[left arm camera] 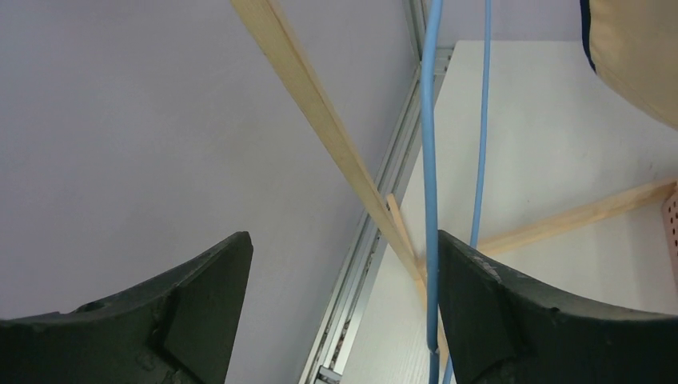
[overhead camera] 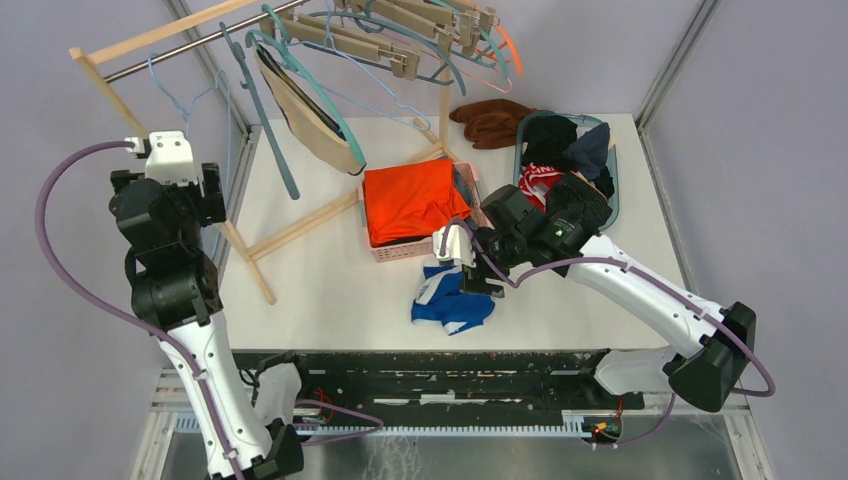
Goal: Remove the underwear clipped to the hanger
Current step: Place the hanger on the clothesline, then pick up the underwear from the center of the board.
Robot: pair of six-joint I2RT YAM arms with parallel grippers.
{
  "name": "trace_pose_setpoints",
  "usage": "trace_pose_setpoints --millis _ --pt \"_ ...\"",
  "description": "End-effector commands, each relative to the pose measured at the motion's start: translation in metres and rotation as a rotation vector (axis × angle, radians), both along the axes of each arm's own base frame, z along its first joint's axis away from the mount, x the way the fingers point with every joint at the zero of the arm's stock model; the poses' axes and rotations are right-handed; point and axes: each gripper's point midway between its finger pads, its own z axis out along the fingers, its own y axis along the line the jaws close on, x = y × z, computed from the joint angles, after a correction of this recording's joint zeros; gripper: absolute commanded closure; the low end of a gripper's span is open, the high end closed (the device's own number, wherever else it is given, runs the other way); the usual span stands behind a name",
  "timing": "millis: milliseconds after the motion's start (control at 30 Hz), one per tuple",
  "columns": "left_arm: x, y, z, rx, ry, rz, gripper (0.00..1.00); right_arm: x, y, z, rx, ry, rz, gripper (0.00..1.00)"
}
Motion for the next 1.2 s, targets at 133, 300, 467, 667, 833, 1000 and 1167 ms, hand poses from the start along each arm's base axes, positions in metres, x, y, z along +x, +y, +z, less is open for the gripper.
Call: trace_pose_setpoints --millis 133,300,467,667,833,1000,1167 --pt "-0.021 -0.043 0.059 0.021 -0.130 -0.181 0.08 0.002 0.003 0.002 0.002 -0.015 0.004 0.17" --pt "-0.022 -0.084 0.058 -0.022 -0.089 -0.398 0.08 0.002 0.005 -0.003 -0.008 0.003 0.005 0.17" --pt "-0.034 -0.122 0.070 -0.069 -0.102 -0.573 0.09 0.003 0.006 -0.008 -0.019 0.014 0.003 0.17" --pt "-0.038 -0.164 0.070 -0.153 -0.090 -0.803 0.10 0.006 0.008 -0.011 -0.024 0.020 -0.016 0.17" --pt "-0.030 -0.169 0.046 -0.205 -0.004 -0.873 0.11 0.012 0.014 -0.017 -0.022 0.047 -0.060 0.17" --pt "-0.034 -0.182 0.019 -0.235 0.077 -0.988 0.11 0.019 0.017 -0.026 -0.039 0.065 -0.098 0.17" --pt "-0.041 -0.187 -0.014 -0.250 0.174 -1.054 0.11 0.028 0.018 -0.033 -0.055 0.069 -0.153 0.16"
